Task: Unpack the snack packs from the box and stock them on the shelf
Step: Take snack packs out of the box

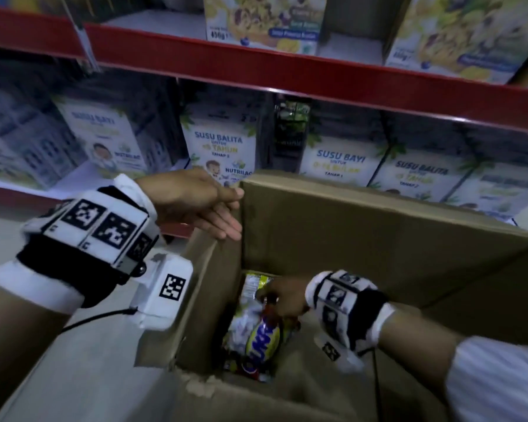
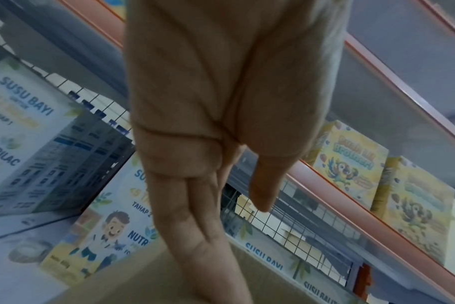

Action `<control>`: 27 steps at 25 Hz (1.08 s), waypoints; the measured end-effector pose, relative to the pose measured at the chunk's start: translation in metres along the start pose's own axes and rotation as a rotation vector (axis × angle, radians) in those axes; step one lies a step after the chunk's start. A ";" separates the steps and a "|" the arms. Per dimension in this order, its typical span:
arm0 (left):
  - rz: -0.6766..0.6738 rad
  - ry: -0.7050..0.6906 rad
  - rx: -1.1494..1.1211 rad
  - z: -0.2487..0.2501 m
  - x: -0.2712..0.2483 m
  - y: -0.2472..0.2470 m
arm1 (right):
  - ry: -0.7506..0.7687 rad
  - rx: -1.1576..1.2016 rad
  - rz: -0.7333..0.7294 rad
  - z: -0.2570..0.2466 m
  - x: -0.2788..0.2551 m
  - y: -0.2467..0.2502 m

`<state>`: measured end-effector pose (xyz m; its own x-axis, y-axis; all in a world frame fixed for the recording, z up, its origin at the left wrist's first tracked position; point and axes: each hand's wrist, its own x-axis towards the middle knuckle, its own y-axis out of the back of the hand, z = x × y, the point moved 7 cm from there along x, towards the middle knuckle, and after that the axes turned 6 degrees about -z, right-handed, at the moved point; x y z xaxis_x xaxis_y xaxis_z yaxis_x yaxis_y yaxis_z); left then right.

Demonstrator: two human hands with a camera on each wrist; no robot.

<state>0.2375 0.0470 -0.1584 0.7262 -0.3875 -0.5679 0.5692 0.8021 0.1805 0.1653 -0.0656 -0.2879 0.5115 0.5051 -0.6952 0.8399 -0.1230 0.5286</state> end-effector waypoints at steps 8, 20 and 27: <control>0.079 -0.186 0.282 0.028 -0.035 -0.017 | 0.172 0.548 0.477 -0.007 -0.136 0.115; 0.048 -0.348 -0.058 0.022 -0.039 -0.001 | 0.370 0.767 0.476 -0.020 -0.116 0.108; 0.080 -0.276 -0.164 -0.012 -0.021 0.010 | -0.055 0.215 0.041 0.026 0.005 0.015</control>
<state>0.2229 0.0684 -0.1546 0.8560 -0.4104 -0.3142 0.4525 0.8889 0.0718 0.1853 -0.0872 -0.2962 0.5500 0.4493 -0.7040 0.8347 -0.3242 0.4451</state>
